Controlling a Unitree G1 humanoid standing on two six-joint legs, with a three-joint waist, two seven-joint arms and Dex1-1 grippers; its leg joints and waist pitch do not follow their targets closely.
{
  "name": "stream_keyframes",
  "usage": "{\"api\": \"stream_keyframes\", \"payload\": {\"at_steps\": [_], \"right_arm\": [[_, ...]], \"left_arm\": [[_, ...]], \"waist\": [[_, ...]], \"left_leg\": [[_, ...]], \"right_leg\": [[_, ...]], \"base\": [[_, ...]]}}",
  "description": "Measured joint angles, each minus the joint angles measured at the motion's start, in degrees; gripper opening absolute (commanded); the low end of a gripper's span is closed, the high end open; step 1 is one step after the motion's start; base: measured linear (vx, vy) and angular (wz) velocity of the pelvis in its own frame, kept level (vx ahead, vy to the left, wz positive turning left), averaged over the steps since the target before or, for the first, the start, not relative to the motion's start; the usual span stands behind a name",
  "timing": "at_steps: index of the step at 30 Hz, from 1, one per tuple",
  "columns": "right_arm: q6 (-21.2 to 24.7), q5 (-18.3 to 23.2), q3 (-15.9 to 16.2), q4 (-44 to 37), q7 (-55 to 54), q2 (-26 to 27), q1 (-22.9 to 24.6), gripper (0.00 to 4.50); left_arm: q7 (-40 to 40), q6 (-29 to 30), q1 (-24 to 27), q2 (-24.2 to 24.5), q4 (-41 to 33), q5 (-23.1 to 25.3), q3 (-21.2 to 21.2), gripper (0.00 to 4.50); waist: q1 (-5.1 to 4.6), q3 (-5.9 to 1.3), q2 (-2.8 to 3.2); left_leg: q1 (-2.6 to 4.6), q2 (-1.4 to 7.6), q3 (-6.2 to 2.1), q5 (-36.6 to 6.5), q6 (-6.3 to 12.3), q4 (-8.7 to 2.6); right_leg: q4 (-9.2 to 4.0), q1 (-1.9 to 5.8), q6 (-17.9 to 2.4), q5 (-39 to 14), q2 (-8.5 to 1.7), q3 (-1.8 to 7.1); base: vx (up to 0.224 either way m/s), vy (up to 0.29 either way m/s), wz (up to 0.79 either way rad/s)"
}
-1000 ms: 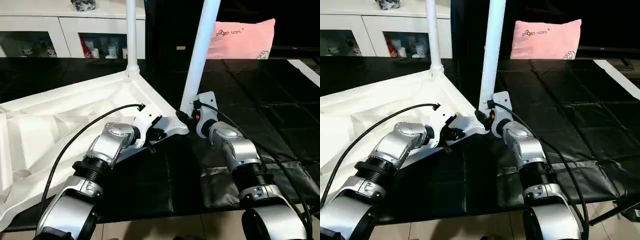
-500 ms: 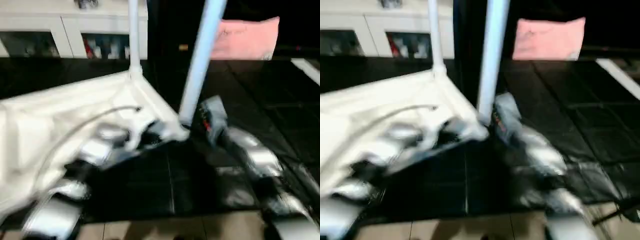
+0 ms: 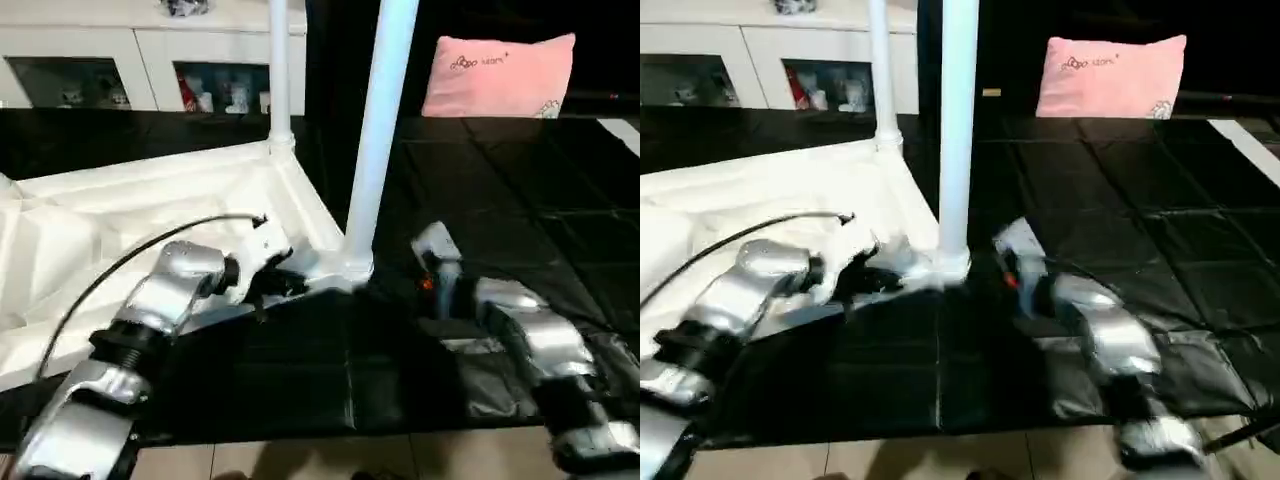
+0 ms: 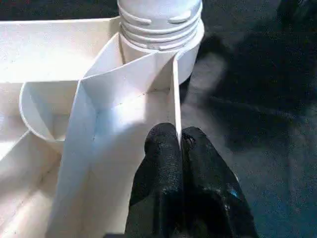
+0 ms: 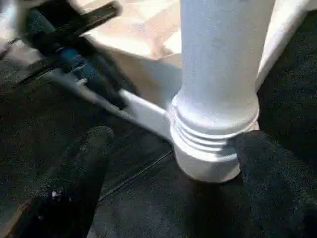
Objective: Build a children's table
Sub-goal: Rotate leg to tighten
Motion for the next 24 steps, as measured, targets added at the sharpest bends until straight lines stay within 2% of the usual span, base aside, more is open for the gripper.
{"api": "stream_keyframes", "payload": {"at_steps": [1,5,6,7,13,16,20,24], "right_arm": [[0.15,0.23,0.04,-1.07,1.18,-0.63,0.44,4.41],[1.36,2.14,-0.04,-6.28,4.01,-3.05,3.37,4.5],[1.45,2.18,-0.08,-6.65,3.9,-3.06,3.71,4.5],[1.47,2.32,-0.28,-7.29,3.63,-3.07,4.36,4.5],[1.97,2.56,-1.61,-10.26,-0.89,-2.32,7.99,4.5],[2.28,3.83,-3.57,-12.75,-2.56,-1.39,10.14,4.5],[2.06,4.48,-5.01,-15.26,-4.22,-0.36,13.24,4.5],[0.92,5.71,-6.04,-18.5,-7.49,2.39,16.99,4.5]], "left_arm": [[-0.6,-1.37,0.08,0.35,0.01,0.12,-0.53,0.0],[-1.63,-5.75,0.92,0.46,0.14,1.02,-1.35,0.0],[-1.61,-5.8,0.92,0.37,0.22,1.06,-1.32,0.27],[-1.63,-5.55,0.95,0.18,0.22,0.99,-1.12,0.27],[-4.09,-2.63,1.59,-0.05,-4.8,-4.62,2.28,0.81],[-4.25,-1.95,2.83,0.37,-7.7,-6.97,3.74,1.04],[-2.78,0.5,6.62,0.48,-12.03,-9.75,6.42,1.38],[4.54,4.14,12.67,-0.82,-19.15,-11.79,11.99,1.72]], "waist": [[0.04,0.0,-0.01],[1.44,-0.02,-0.04],[1.6,-0.02,-0.04],[1.71,-0.02,-0.04],[1.69,-0.02,-0.04],[1.65,-0.03,-0.03],[1.49,-0.05,0.12],[1.5,-0.08,0.57]], "left_leg": [[0.0,0.0,0.0,0.0,0.0,0.0],[0.09,-0.02,0.0,0.02,-0.02,0.05],[0.1,-0.02,0.0,0.02,-0.02,0.09],[0.1,-0.01,0.0,0.02,-0.02,0.1],[0.08,-0.02,-0.01,0.01,-0.04,0.09],[0.07,-0.02,0.01,0.01,-0.04,0.0],[0.06,-0.01,0.02,0.01,-0.04,-0.01],[0.1,-0.01,0.02,0.0,-0.04,0.01]], "right_leg": [[0.02,0.0,0.0,0.0,0.0,0.01],[0.02,0.12,0.15,-0.08,-0.01,0.03],[0.02,0.14,0.15,-0.08,-0.01,0.03],[0.01,0.15,0.16,-0.08,-0.01,0.02],[-0.01,0.13,0.17,-0.07,-0.02,0.03],[-0.01,0.14,0.21,-0.1,-0.02,0.02],[-0.01,0.14,0.21,-0.1,-0.01,0.03],[-0.02,0.21,0.21,-0.1,-0.01,0.01]], "base": [[0.0,0.0,0.0],[0.0,0.0,0.0],[0.0,0.0,0.0],[0.0,0.0,0.0],[0.0,0.0,0.0],[0.0,0.0,0.0],[0.0,0.0,0.0],[0.0,0.0,0.0]]}}
